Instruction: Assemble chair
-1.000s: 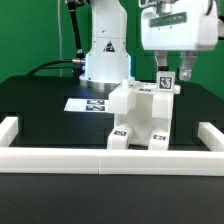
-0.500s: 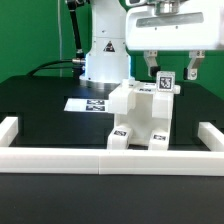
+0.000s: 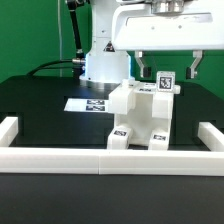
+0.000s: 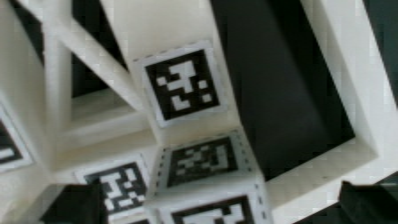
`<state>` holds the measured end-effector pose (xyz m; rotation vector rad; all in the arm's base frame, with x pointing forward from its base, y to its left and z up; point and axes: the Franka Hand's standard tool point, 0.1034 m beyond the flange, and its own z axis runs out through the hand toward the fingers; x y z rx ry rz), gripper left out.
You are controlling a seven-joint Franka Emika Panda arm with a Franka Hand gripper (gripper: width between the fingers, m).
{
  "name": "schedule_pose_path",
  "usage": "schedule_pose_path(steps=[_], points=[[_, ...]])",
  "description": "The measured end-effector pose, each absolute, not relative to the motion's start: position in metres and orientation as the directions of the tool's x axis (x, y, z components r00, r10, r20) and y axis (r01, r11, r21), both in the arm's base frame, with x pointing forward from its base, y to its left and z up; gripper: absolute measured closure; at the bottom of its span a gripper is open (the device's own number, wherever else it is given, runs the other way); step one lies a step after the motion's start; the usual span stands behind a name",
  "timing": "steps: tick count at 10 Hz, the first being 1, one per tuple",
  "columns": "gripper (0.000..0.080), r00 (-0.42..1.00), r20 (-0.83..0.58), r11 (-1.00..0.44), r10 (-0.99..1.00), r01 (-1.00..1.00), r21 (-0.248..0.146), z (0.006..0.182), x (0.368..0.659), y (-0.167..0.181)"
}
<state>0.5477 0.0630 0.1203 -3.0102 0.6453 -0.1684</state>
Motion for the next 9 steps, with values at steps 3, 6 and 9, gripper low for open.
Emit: schedule_pose_path(steps=[3, 6, 9], points=[[0.0151, 0.977, 0.111, -0.983, -0.183, -0.18, -0.036, 0.1204, 0.5481, 0.0609], [0.0274, 0.986, 0.113, -0.993, -0.119, -0.117, -0.023, 0.1203, 0.5481, 0.0589], [0.0517, 0.984, 0.112, -0.991, -0.137, -0.135, -0.025, 0.1202, 0.5481, 0.0589]])
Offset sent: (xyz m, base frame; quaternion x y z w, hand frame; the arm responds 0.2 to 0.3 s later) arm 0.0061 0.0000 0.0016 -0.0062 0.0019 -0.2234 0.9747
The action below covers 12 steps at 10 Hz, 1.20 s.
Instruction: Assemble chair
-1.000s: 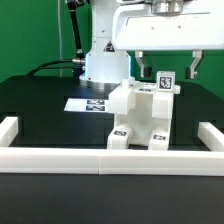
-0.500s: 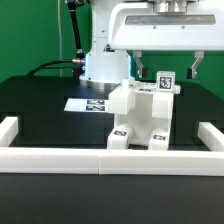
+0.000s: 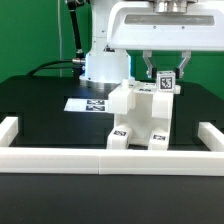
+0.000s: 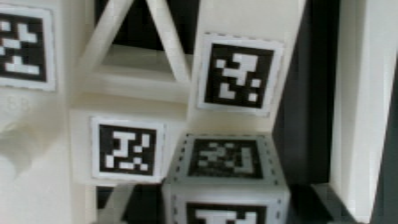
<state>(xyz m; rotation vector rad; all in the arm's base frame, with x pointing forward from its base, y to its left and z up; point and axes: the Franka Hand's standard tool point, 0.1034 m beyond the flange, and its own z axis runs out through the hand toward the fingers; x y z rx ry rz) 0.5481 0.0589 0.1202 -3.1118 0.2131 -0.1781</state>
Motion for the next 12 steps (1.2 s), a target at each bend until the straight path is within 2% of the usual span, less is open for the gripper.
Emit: schedule_pose_path(steps=[1, 3, 7, 12], points=[[0.0517, 0.984, 0.112, -0.99, -0.14, -0.138, -0.026, 0.1202, 0.5481, 0.0589], [0.0517, 0.947, 0.106, -0.953, -0.303, -0.3, -0.045, 0.1202, 0.548, 0.0591], [0.0515, 0.863, 0.094, -0.868, -0.496, -0.492, -0.066, 0.1201, 0.5479, 0.0594], [0.0515, 0.694, 0.071, -0.697, -0.717, -0.711, -0.091, 0.12, 0.5478, 0.0601]])
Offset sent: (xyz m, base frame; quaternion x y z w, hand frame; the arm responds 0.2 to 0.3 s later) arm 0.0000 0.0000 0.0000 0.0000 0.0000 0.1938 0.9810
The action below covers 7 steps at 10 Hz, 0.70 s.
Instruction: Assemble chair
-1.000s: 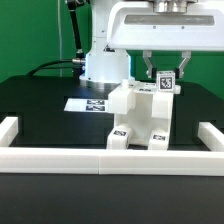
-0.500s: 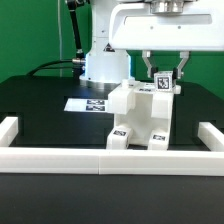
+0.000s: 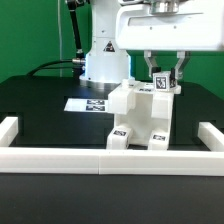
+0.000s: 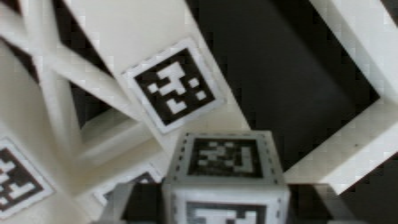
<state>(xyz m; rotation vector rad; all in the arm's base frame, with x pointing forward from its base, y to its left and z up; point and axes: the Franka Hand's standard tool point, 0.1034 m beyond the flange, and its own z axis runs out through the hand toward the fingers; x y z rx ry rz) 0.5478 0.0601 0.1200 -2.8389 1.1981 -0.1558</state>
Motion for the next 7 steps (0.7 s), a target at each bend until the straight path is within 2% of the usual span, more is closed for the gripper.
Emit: schedule_pose_path(steps=[7], points=[[0.0515, 0.383, 0.025, -0.383, -0.924, -0.916, -0.116, 0.1203, 0.5482, 0.0616]])
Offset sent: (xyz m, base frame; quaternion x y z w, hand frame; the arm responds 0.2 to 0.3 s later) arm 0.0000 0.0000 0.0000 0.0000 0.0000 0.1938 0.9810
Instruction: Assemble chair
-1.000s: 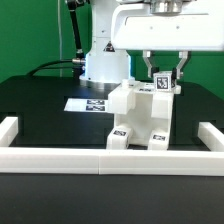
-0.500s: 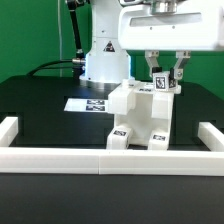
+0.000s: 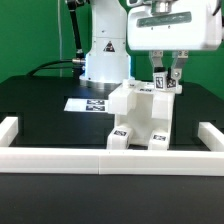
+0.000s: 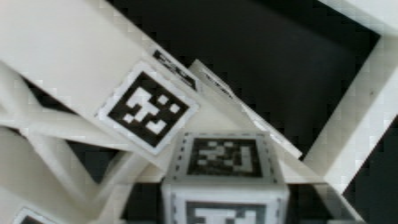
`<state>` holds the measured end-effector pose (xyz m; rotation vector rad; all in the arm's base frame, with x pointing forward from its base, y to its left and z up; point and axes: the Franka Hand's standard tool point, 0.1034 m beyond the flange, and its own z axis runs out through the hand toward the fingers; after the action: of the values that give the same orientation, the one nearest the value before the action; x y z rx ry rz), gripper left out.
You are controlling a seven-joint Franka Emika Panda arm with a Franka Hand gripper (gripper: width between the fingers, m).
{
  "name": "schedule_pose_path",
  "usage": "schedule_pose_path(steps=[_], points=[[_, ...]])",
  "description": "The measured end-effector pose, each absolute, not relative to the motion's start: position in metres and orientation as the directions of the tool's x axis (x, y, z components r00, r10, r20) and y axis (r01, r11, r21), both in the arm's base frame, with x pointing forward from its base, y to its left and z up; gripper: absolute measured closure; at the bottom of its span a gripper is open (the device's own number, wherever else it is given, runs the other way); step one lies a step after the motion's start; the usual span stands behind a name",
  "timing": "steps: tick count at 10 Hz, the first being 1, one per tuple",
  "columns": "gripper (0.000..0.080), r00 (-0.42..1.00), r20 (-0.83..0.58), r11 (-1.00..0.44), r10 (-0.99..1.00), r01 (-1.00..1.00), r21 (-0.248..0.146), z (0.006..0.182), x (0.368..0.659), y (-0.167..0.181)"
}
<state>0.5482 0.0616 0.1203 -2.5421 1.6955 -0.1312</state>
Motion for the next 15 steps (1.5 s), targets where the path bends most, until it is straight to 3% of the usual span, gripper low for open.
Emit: schedule_pose_path(steps=[3, 5, 6, 8, 10, 13, 15], points=[[0.0515, 0.207, -0.003, -0.205, -0.978, -0.971, -0.122, 0.12, 0.548, 0.063], [0.0515, 0.185, -0.006, -0.183, -0.983, -0.976, -0.122, 0.12, 0.548, 0.063], [0.0469, 0.188, -0.006, -0.185, -0.982, -0.975, -0.121, 0.12, 0.548, 0.063], [0.02, 0.192, -0.005, -0.19, -0.981, -0.974, -0.121, 0.12, 0.548, 0.063], [0.0154, 0.248, 0.004, -0.247, -0.969, -0.962, -0.118, 0.119, 0.547, 0.066], [0.0151, 0.573, 0.092, -0.58, -0.814, -0.806, -0.113, 0.12, 0.553, 0.073], [0.0151, 0.679, 0.106, -0.688, -0.726, -0.72, -0.097, 0.119, 0.552, 0.072]])
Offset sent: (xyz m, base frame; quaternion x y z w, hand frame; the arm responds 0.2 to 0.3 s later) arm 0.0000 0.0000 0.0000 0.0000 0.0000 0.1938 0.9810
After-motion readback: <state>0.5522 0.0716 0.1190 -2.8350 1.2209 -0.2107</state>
